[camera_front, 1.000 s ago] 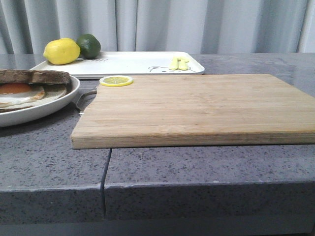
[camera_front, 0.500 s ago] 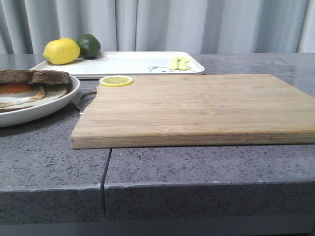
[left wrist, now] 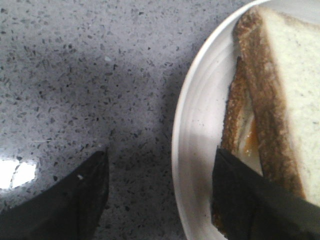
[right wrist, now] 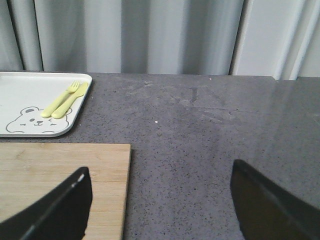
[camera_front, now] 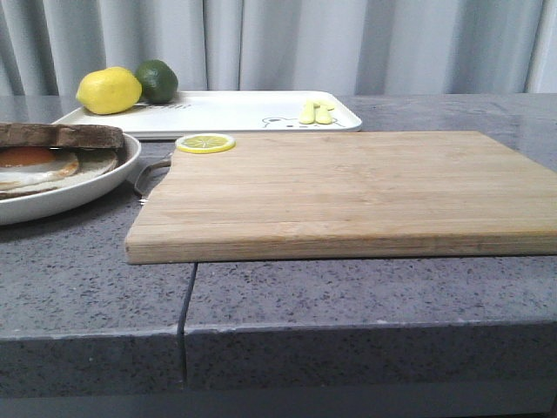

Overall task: Place bread and move sandwich to tray
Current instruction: 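Move the left gripper to the plate rim and grasp it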

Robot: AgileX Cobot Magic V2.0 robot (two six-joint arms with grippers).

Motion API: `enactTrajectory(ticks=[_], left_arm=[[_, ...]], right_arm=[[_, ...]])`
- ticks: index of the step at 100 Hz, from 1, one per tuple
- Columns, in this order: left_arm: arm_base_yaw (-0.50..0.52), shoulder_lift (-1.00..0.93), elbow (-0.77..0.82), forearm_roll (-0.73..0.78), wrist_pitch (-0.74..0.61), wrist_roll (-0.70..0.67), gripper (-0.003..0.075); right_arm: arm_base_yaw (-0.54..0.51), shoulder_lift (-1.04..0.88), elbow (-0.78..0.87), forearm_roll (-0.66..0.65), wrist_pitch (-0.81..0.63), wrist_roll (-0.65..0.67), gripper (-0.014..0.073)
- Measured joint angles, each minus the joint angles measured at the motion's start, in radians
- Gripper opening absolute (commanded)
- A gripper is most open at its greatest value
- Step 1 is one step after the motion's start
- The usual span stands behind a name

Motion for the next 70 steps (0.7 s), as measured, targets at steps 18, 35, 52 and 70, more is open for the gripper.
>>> enactTrajectory(ticks=[18,35,52,70], left_arm=[[0.000,0.001,0.000,0.000,-0.004,0.000,0.0420],[0.000,0.001,-0.002,0.000,-0.009,0.000,0.0420],[0.000,0.001,-0.002,-0.002,-0.014,0.000,0.0420],[0.000,0.001,-0.002,-0.006,-0.016,0.000,0.0420]], right_arm=[[0.000,0.000,0.000,0.000,0.000,0.000,0.0571],[0.000,0.000,0.000,0.000,0.000,0.002,0.0571],[0.000,0.000,0.000,0.000,0.000,0.002,0.0571],[0.000,0.000,0.000,0.000,0.000,0.002,0.0571]])
